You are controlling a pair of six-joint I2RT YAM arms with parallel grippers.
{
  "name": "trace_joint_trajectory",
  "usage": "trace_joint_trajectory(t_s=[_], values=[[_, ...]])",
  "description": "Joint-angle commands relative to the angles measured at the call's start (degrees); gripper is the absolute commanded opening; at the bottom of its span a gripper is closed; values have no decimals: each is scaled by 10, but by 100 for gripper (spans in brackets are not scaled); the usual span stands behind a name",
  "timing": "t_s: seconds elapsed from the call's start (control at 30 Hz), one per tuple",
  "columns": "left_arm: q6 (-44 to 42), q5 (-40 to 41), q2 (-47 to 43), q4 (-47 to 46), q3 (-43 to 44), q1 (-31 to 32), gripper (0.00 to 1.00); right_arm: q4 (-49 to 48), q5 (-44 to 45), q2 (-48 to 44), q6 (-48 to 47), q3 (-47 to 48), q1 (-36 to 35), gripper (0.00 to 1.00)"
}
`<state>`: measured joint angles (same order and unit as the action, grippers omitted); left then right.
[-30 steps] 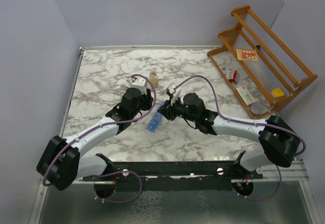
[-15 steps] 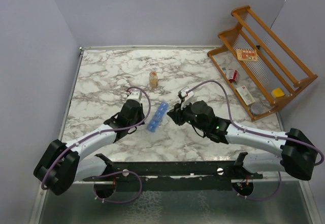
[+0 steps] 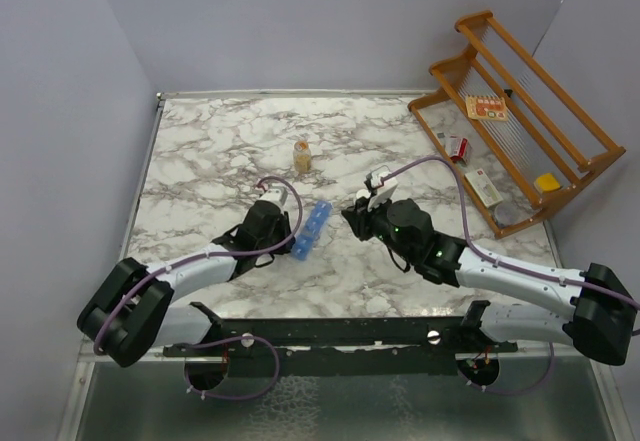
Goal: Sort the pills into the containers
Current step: Pick up the pill container at the center of the board.
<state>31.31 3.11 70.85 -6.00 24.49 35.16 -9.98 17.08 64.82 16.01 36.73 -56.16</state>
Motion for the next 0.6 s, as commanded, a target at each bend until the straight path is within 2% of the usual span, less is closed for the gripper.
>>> trace_joint_trajectory(t_s=[0.0,0.3,0.57], values=[[18,-46,24,-48,-13,19,21,16,31,0,5,-3,-3,18],[42,-57,56,-91,-16,83,21,22,43,4,29,-23,-4,19],[63,-57,81,-149,-12,112,21,32,62,-7,47,-40,-3,29]])
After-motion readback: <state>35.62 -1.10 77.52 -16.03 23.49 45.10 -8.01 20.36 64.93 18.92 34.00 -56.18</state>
